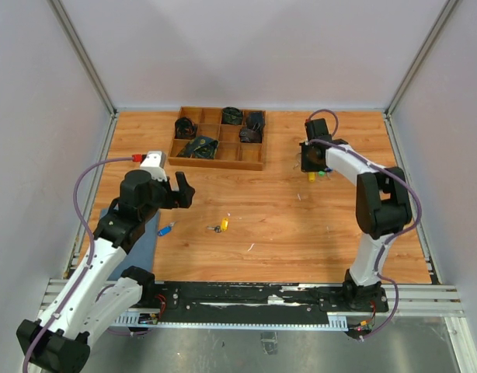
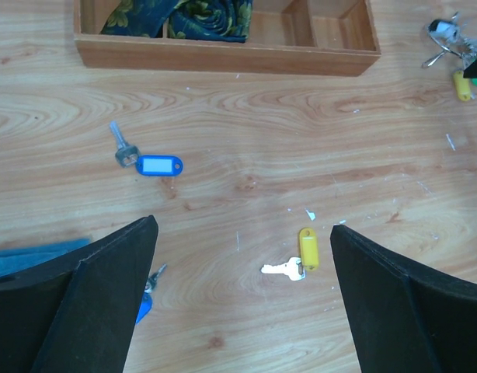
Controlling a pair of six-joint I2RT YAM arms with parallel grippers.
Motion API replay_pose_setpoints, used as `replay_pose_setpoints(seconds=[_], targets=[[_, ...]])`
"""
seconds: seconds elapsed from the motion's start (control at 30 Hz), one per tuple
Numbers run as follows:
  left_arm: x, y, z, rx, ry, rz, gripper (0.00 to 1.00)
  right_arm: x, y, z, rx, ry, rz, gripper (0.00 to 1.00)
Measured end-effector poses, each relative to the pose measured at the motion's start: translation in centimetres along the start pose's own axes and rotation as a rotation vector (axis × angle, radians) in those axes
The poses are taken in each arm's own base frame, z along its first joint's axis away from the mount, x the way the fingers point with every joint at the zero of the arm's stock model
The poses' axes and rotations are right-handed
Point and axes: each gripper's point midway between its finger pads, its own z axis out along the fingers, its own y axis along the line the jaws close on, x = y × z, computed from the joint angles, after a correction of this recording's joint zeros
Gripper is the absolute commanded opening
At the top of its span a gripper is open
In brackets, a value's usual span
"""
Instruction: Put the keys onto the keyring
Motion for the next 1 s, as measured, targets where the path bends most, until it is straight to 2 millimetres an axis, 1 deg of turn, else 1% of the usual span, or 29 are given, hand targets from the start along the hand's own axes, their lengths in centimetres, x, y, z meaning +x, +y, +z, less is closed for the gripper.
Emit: replay_pose_setpoints(seconds=[0.07,0.1,0.2,0.27,0.43,0.5,0.6,0.73,0.83,0.9,1.0], targets=[[-0.2,-0.3,-0.2,0.02,-0.012,0.004,1.0,0.4,0.6,-1.8,-0.045,-0.014,-0.018,0.01],[-0.4,-0.6,-0.4,0.034,-0.02,0.006,1.0,0.7,1.4,-3.0,-0.08,-0.026,-0.04,0.01],[-0.8,-1.4,-0.5,0.081,-0.037,0.009,1.0,1.7,2.5,-5.5,-0.148,-0.045,-0.087,0.01],[-1.0,-2.0,-0.6,0.111,-0.04,0.012,1.0,3.0,3.5,-7.0,-0.196,-0.044,-0.131,0.01],[-1.1,-3.3,-0.6,0.182,-0.04,0.022,0.99,7.0,6.0,-10.6,-0.319,-0.003,-0.257,0.01],[-1.0,-4.0,-0.6,0.21,-0.038,0.034,0.99,8.0,6.5,-12.7,-0.377,-0.001,-0.298,0.01],[-0.6,-5.6,-0.4,0.261,-0.023,0.058,0.98,8.1,6.9,-15.5,-0.436,-0.034,-0.333,0.01],[0.9,-8.7,0.4,0.349,0.027,0.115,0.98,8.2,7.0,-19.3,-0.505,-0.097,-0.382,0.0],[1.8,-10.6,0.8,0.4,0.045,0.151,0.95,8.3,7.0,-21.6,-0.542,-0.148,-0.421,0.0],[1.5,-11.7,0.7,0.445,0.023,0.175,0.95,8.4,7.0,-22.9,-0.557,-0.181,-0.453,0.0],[0.0,-13.5,-0.1,0.523,-0.066,0.226,0.95,8.9,7.3,-24.5,-0.577,-0.202,-0.506,0.0]])
